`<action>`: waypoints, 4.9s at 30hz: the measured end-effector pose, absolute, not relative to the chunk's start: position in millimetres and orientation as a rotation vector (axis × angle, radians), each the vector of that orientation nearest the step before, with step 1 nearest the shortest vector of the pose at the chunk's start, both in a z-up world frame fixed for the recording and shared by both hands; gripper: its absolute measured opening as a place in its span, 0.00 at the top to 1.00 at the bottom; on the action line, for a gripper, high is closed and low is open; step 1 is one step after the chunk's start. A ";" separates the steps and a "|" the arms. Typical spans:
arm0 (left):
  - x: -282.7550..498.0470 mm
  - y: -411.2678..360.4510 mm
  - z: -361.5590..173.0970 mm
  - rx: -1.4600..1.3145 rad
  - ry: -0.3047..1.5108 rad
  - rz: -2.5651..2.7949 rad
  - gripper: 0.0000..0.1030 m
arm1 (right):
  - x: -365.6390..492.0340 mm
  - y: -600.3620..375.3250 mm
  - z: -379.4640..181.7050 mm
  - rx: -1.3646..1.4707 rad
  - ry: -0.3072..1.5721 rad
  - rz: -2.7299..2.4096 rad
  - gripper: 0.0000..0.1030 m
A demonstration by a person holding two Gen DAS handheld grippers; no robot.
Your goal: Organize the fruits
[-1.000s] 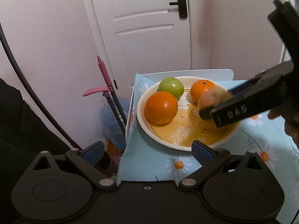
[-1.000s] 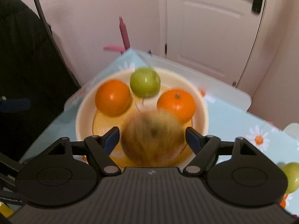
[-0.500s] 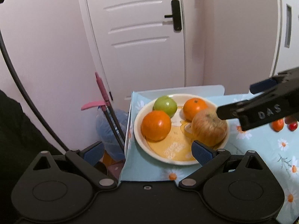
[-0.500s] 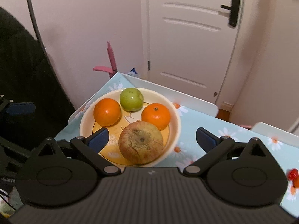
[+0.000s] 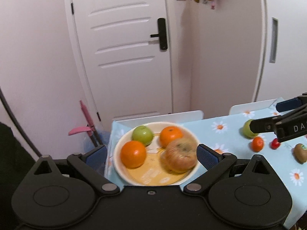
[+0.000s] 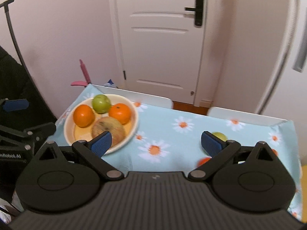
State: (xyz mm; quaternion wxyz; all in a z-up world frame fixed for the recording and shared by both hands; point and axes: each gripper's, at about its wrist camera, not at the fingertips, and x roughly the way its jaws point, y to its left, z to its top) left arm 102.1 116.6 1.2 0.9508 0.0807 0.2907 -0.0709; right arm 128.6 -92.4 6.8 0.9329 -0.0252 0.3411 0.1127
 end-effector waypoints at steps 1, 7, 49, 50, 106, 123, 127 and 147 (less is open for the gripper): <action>100.9 111.4 3.0 0.165 0.589 -0.149 0.02 | 124.4 -102.9 8.1 -0.046 0.696 0.219 0.00; 94.5 63.6 14.6 0.177 0.575 -0.192 0.02 | 99.8 -163.2 14.7 -0.029 0.686 0.155 0.00; 185.0 -187.9 -112.6 0.622 0.767 -0.869 0.37 | 73.2 -312.0 -84.7 0.139 0.921 -0.139 0.00; 186.1 -188.6 -115.5 0.630 0.773 -0.878 0.39 | 73.4 -311.0 -85.9 0.142 0.924 -0.144 0.00; 115.3 -120.4 -76.3 0.442 0.780 -0.681 0.67 | 70.9 -276.8 -76.3 0.028 0.930 -0.053 0.43; 96.4 -22.4 -30.7 0.244 0.703 -0.336 0.67 | 96.6 -208.2 -23.9 -0.086 0.846 0.193 0.43; 95.7 8.7 -26.3 0.207 0.702 -0.251 0.67 | 109.0 -179.4 -15.7 -0.112 0.829 0.270 0.43; 141.6 128.4 -40.9 0.173 0.742 -0.088 0.67 | 169.2 -48.1 -12.7 -0.118 0.806 0.445 0.43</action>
